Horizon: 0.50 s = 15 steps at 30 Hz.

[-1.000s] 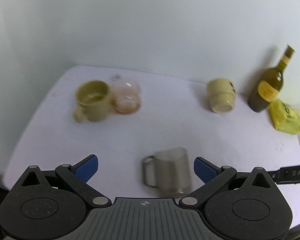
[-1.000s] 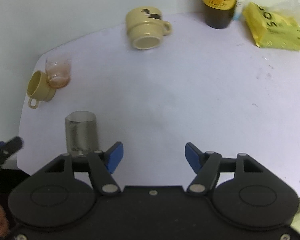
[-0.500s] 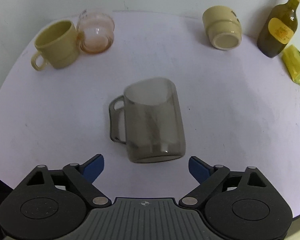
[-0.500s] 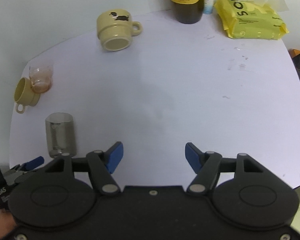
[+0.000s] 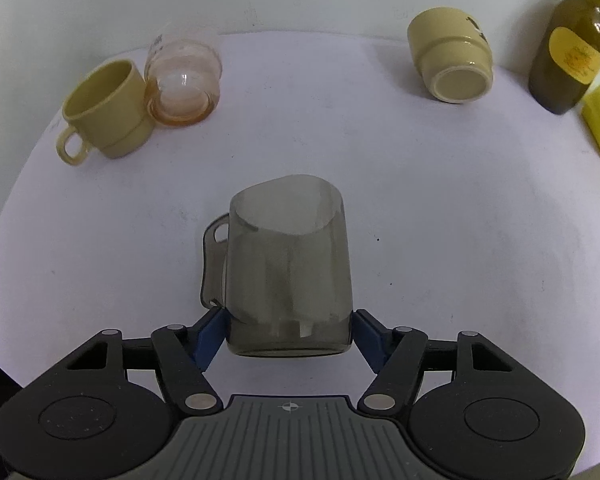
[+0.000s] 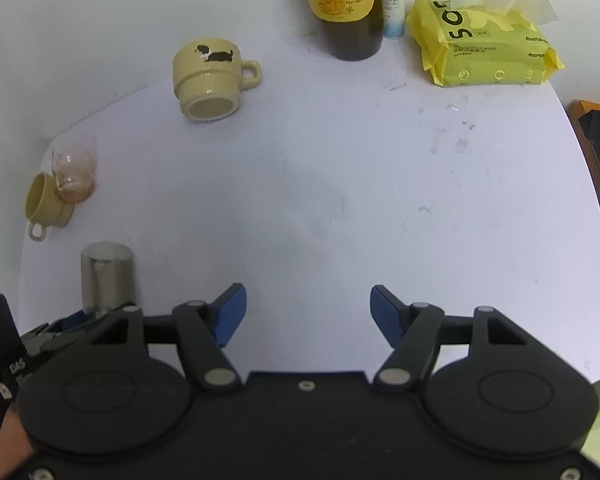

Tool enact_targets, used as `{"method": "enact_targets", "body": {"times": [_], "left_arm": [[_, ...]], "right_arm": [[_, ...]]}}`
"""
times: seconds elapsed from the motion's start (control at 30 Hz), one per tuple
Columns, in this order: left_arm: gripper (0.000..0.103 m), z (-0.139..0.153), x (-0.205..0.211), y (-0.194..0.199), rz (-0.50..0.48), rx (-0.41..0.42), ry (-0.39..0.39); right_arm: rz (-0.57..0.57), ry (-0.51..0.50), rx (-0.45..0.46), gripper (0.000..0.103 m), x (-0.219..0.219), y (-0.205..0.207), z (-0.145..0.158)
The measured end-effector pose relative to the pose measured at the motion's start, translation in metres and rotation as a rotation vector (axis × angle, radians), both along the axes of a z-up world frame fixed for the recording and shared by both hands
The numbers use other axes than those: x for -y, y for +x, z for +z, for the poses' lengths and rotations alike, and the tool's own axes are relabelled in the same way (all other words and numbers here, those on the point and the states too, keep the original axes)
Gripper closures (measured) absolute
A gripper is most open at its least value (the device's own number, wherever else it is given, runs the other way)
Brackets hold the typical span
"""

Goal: Flip cup upright
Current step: 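Rotate the held grey mug with the left tool so its opening faces up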

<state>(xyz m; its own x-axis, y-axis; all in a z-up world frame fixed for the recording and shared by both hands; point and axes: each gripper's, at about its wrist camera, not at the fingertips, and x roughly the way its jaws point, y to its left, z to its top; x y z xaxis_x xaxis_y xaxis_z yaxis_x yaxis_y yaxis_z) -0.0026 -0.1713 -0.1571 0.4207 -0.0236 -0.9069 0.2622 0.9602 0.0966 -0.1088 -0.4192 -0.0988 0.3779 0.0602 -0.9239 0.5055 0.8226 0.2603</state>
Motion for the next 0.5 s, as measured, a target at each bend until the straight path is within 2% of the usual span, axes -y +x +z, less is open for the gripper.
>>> {"method": "enact_targets", "body": {"times": [0.17, 0.37, 0.5], "left_arm": [[0.04, 0.025, -0.002, 0.01, -0.011, 0.038, -0.016], [0.04, 0.031, -0.002, 0.033, -0.03, 0.043, -0.011], [0.04, 0.032, -0.011, 0.046, -0.032, 0.015, -0.051]], "right_arm": [[0.013, 0.021, 0.031, 0.036, -0.001, 0.01, -0.001], [0.044, 0.039, 0.057, 0.036, -0.009, 0.026, -0.002], [0.069, 0.038, 0.072, 0.036, -0.015, 0.033, 0.001]]}}
